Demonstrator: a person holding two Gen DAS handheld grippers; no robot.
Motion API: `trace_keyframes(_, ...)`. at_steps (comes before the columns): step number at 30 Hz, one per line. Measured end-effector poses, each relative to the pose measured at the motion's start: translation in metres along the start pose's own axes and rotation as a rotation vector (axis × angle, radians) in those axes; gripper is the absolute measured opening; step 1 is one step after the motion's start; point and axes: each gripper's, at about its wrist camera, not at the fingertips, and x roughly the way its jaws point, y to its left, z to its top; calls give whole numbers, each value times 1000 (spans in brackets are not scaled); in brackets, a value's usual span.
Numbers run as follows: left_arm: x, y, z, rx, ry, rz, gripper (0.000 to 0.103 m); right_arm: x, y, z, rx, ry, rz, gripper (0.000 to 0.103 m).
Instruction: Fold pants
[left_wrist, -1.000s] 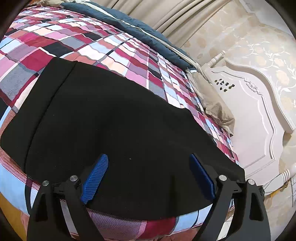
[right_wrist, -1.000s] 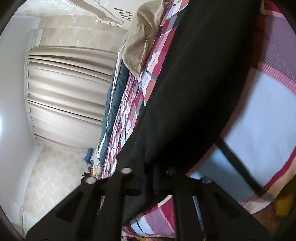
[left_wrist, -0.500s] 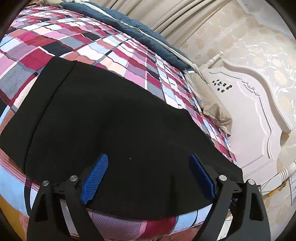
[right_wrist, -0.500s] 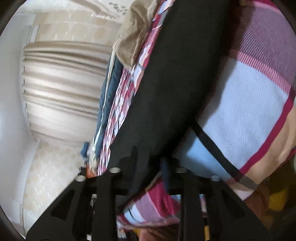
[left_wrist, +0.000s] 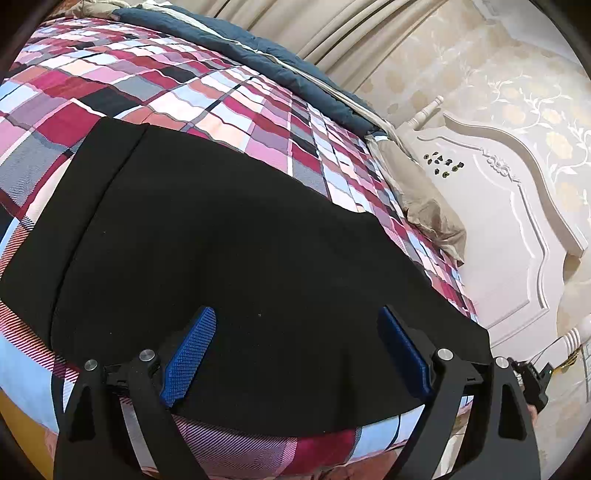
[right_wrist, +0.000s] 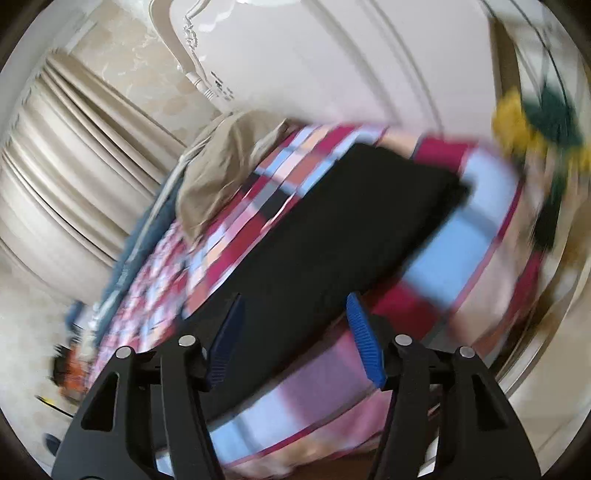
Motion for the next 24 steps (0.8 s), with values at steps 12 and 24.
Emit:
trace_keyframes(12,4,-8,-1,44,10,48,91,59,-63,76,-122,10,-223,71)
trace_keyframes(24,6,-10,-2,84,15,62,91,109,-50,83,-235,159,-277,82)
